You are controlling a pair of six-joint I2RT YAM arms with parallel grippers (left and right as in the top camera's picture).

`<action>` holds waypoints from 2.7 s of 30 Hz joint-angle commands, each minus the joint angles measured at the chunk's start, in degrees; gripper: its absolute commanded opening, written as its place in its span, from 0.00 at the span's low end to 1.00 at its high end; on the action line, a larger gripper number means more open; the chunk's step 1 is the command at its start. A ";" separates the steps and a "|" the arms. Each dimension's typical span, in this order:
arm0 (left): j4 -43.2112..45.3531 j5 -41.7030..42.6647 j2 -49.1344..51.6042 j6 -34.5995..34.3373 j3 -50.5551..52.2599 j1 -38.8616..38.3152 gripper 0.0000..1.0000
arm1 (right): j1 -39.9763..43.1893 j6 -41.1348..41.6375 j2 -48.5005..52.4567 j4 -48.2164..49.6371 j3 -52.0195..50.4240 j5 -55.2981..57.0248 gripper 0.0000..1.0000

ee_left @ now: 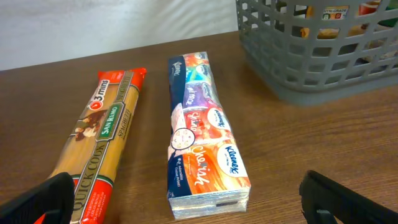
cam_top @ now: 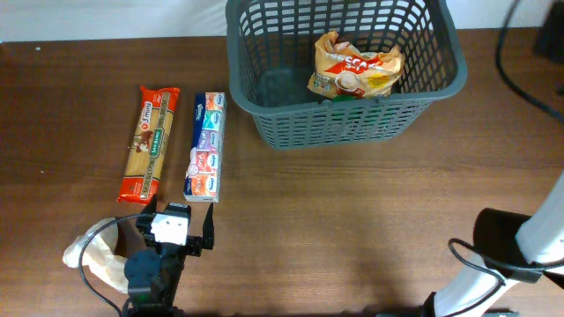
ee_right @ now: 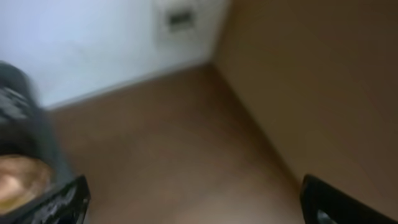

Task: Pack container
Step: 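Withdraw the right gripper to the right side of the table, then move the left gripper over the Kleenex tissue multipack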

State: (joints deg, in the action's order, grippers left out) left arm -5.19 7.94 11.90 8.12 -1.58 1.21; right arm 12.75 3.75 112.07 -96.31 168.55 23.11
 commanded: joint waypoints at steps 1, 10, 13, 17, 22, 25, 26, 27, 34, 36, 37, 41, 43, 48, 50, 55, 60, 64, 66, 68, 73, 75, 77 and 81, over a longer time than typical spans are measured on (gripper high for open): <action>-0.02 -0.44 0.15 0.15 0.48 0.31 0.99 | 5.09 6.19 -0.46 -1.03 -1.51 -3.72 0.99; 0.11 -0.42 0.15 0.15 0.48 0.31 0.99 | 12.07 6.21 -0.44 -1.01 -11.06 -11.13 0.99; 1.55 -0.20 0.15 0.13 0.48 0.31 0.99 | 12.13 6.19 -0.37 -0.57 -16.44 -10.88 0.99; 1.53 -0.17 0.15 0.13 -0.48 0.31 0.99 | 12.13 6.23 -0.33 1.49 -23.23 -10.93 0.99; -9.68 4.52 0.17 0.13 -8.11 0.31 0.99 | 12.02 6.21 -0.26 3.37 -29.88 -10.95 0.99; -20.76 4.76 0.90 0.15 -15.34 0.31 0.99 | 12.02 6.21 -0.20 3.54 -32.65 -10.93 0.99; -24.28 4.76 1.44 0.15 -18.27 0.31 0.99 | 12.02 6.21 -0.20 3.65 -33.42 -10.93 0.99; -26.51 4.76 1.92 0.15 -20.98 0.31 0.99 | 12.02 6.21 -0.17 3.87 -34.14 -10.93 0.99; -22.03 5.22 2.27 1.60 -32.13 0.31 0.99 | 12.09 6.19 -0.17 9.16 -38.82 -10.45 0.99; -22.95 5.40 2.73 2.51 -34.56 0.31 0.99 | 12.09 6.21 -0.17 11.39 -40.26 -10.49 0.99; -24.09 5.40 3.34 2.97 -35.71 0.31 0.99 | 12.09 6.21 -0.17 11.85 -40.76 -10.51 0.99; -33.81 5.40 9.31 6.34 -42.80 0.31 0.99 | 12.02 6.21 -0.17 12.04 -41.62 -10.51 0.99; -38.84 5.40 13.99 7.21 -47.58 0.31 0.99 | 12.02 6.21 -0.17 12.04 -41.59 -10.51 0.99; -45.24 6.91 25.90 7.19 -61.18 0.28 0.99 | 12.02 6.21 -0.17 12.04 -41.59 -10.51 0.99; -44.78 8.92 28.81 7.15 -64.57 0.31 0.99 | 12.02 6.21 -0.17 12.04 -41.62 -10.51 0.99; -44.54 9.70 33.55 6.97 -65.81 0.31 0.99 | 12.02 6.19 -0.17 12.04 -41.59 -10.51 0.99; -47.17 6.43 40.74 6.93 -67.60 0.28 0.99 | 12.02 6.21 -0.17 12.04 -41.62 -10.51 0.99; -49.79 0.96 49.66 2.60 -72.91 0.31 0.99 | 12.02 6.21 -0.17 12.07 -41.59 -10.51 0.99; -49.72 1.03 53.40 1.77 -75.25 0.35 0.99 | 12.02 6.19 -0.17 12.04 -41.59 -10.51 0.99; -49.75 1.01 57.09 1.79 -77.31 0.33 0.99 | 12.02 6.21 -0.17 12.04 -41.59 -10.51 0.99; -52.59 7.34 65.66 1.77 -79.49 0.28 0.99 | 12.02 6.21 -0.17 12.04 -41.59 -10.51 0.99; -53.83 11.52 67.28 1.79 -79.47 0.28 0.99 | 12.02 6.21 -0.17 12.04 -41.59 -10.51 0.99; -54.49 14.01 68.41 1.77 -79.47 0.31 0.99 | 12.02 6.21 -0.17 12.04 -41.59 -10.51 0.99; -53.96 11.93 69.68 1.77 -79.47 0.28 0.99 | 12.02 6.21 -0.17 12.04 -41.59 -10.51 0.99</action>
State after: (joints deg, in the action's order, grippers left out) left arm -59.42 18.20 81.06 10.61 -80.09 1.32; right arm 24.67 9.26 112.07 -84.33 127.31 12.49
